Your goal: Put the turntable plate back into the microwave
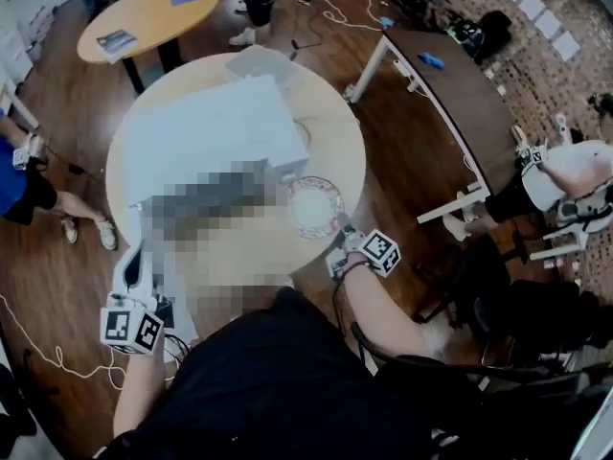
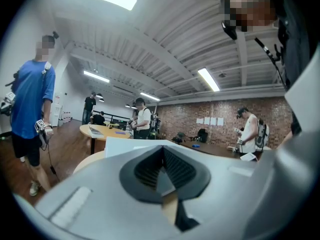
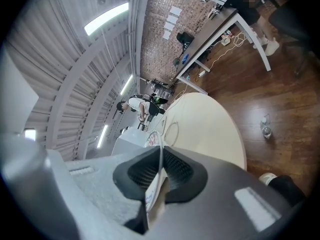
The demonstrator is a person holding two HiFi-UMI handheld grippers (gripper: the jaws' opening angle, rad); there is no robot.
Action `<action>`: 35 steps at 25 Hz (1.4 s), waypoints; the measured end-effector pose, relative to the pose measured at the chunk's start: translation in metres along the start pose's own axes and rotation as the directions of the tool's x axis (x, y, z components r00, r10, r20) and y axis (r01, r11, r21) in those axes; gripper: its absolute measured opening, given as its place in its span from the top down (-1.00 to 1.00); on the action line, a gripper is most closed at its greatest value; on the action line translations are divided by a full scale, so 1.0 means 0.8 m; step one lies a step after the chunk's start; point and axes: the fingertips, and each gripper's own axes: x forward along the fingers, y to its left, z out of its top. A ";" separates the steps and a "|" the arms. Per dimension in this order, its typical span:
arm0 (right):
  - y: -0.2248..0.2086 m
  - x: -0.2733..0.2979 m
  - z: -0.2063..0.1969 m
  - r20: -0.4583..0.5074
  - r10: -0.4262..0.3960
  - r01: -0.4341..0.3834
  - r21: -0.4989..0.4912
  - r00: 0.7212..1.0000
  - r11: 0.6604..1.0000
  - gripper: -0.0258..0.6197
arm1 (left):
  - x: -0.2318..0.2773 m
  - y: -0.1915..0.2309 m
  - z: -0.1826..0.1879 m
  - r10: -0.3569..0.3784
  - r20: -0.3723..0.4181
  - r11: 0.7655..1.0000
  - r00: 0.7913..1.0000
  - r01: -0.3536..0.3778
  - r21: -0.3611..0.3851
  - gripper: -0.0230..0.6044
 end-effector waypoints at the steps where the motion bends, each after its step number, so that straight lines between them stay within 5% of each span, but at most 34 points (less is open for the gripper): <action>1: 0.007 0.007 -0.002 -0.003 0.032 -0.032 0.024 0.999 0.999 0.86 | 0.007 0.001 -0.004 0.000 0.004 1.000 1.000 0.000 -0.010 0.91; 35: 0.037 -0.012 -0.069 -0.050 0.057 -0.057 0.014 0.997 0.998 0.86 | -0.003 -0.014 -0.026 -0.109 0.023 0.993 0.994 0.110 -0.043 0.91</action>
